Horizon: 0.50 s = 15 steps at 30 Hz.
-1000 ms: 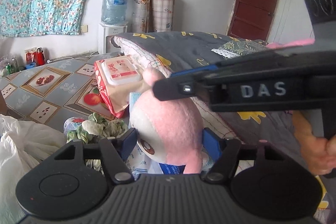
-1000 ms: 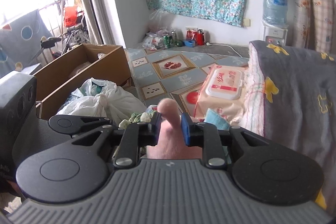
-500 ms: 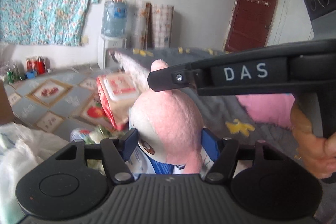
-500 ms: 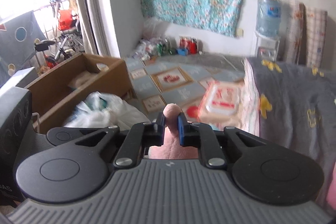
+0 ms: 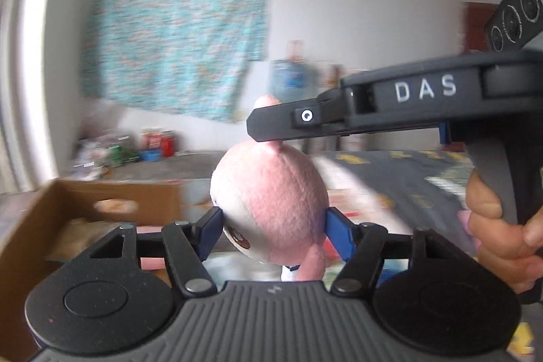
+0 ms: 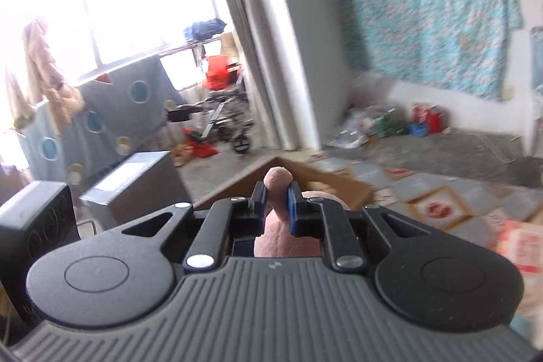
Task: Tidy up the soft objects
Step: 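Carry the pink plush toy into the cardboard box and release it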
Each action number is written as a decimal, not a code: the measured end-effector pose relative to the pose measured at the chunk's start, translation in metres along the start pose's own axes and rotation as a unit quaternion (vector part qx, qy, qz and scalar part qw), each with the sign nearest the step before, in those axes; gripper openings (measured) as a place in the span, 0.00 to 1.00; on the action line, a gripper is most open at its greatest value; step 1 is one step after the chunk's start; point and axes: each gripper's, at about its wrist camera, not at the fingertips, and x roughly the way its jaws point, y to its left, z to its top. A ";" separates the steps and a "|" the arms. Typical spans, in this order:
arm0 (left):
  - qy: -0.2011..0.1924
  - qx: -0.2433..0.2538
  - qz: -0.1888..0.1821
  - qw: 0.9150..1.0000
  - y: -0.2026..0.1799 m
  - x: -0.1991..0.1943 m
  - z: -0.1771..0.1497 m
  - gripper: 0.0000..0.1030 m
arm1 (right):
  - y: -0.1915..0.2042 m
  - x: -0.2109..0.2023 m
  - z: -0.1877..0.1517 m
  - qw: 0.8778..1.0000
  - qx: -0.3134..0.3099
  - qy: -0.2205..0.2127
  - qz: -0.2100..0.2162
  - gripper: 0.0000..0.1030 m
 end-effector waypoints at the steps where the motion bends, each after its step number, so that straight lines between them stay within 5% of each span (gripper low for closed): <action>1: 0.006 -0.008 0.016 1.000 0.012 0.001 0.000 0.65 | 0.002 0.020 0.003 1.000 0.011 0.014 0.012 0.11; 8: 0.073 -0.068 0.096 0.990 0.092 0.046 -0.014 0.66 | 0.005 0.158 -0.002 0.991 0.067 0.107 0.038 0.11; 15: 0.124 -0.093 0.135 0.979 0.151 0.074 -0.023 0.66 | -0.010 0.241 -0.009 0.982 0.104 0.144 0.059 0.11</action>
